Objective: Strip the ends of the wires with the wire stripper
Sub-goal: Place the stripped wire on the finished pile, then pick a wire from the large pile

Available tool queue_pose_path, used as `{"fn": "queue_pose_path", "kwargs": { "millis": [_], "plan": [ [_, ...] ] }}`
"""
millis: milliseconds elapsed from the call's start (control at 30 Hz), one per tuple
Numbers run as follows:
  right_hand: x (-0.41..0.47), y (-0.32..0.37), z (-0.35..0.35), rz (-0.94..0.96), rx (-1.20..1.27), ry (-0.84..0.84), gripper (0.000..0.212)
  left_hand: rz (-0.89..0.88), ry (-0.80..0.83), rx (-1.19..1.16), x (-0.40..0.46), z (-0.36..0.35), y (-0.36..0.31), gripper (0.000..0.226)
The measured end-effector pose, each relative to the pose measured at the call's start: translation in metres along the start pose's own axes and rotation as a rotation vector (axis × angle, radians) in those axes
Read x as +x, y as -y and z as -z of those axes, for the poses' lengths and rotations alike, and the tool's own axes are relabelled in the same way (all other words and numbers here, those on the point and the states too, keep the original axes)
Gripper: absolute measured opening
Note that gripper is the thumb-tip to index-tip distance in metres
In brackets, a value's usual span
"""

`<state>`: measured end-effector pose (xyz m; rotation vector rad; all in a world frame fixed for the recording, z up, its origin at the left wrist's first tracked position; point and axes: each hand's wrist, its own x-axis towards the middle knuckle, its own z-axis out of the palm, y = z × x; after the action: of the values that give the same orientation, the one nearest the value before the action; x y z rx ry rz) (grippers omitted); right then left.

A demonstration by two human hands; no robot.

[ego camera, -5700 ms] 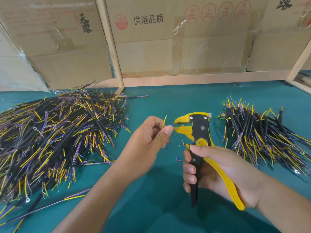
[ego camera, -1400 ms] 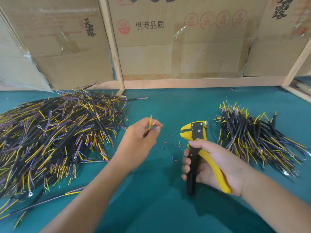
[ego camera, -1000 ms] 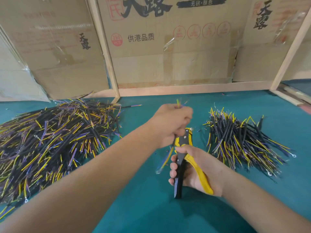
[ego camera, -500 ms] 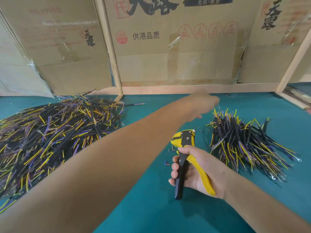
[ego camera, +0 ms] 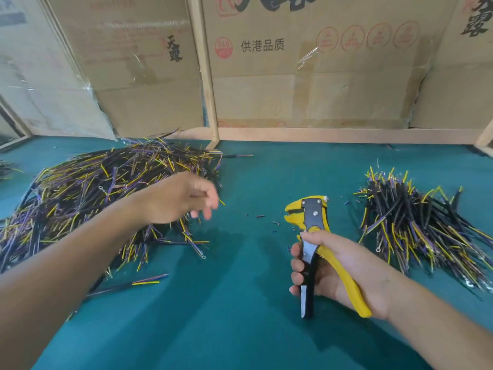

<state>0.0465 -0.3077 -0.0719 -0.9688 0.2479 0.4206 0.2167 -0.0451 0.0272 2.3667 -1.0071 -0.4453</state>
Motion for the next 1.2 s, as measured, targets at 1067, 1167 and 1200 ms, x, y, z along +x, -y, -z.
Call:
{"fn": "queue_pose_path", "kwargs": {
  "millis": [1067, 1167, 1200],
  "plan": [
    [0.0, -0.001, 0.002, -0.063, 0.055, 0.008, 0.042, -0.166, -0.384, -0.891, 0.026, -0.051, -0.065, 0.014],
    [0.005, -0.002, 0.007, -0.084, 0.063, 0.019, 0.041, -0.1, -0.343, -1.099, 0.033, -0.079, -0.059, 0.009],
    [0.006, -0.003, 0.008, -0.09, 0.065, 0.019, 0.041, -0.087, -0.328, -1.142, 0.034, -0.085, -0.058, 0.008]
  ]
}}
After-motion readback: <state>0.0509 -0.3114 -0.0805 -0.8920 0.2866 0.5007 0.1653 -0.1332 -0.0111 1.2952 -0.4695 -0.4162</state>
